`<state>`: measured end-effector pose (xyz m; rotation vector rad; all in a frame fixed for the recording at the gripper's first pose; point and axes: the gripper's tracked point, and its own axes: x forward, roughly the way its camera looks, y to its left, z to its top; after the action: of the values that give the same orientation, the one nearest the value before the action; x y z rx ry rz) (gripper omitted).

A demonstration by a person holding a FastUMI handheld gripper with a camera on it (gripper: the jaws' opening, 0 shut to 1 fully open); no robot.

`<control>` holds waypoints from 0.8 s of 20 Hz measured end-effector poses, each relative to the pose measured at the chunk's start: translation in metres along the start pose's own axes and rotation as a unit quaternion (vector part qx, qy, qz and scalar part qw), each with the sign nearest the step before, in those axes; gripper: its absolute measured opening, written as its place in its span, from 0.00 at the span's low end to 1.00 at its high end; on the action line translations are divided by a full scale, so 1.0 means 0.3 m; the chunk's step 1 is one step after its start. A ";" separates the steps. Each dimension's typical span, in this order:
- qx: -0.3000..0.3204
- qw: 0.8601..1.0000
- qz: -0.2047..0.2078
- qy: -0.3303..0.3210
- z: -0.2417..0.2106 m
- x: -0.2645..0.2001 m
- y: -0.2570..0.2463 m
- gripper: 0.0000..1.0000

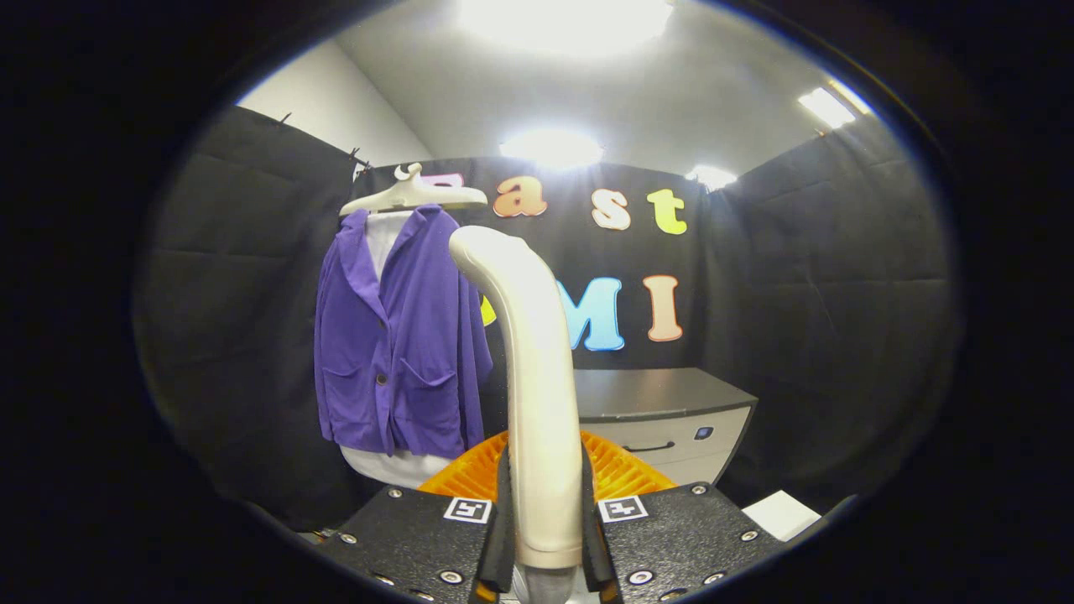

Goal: Iron the clothes twice with a garment steamer, once on the left side and once on the right side.

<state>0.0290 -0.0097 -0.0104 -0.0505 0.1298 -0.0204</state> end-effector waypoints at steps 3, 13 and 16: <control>0.008 1.000 0.005 -0.029 0.081 -0.021 0.013 0.32; 0.024 0.999 0.008 -0.033 0.057 -0.047 0.016 0.32; 0.018 0.999 0.005 -0.026 0.030 -0.043 0.004 0.32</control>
<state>0.0174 -0.0077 0.0002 -0.0134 0.0772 -0.0112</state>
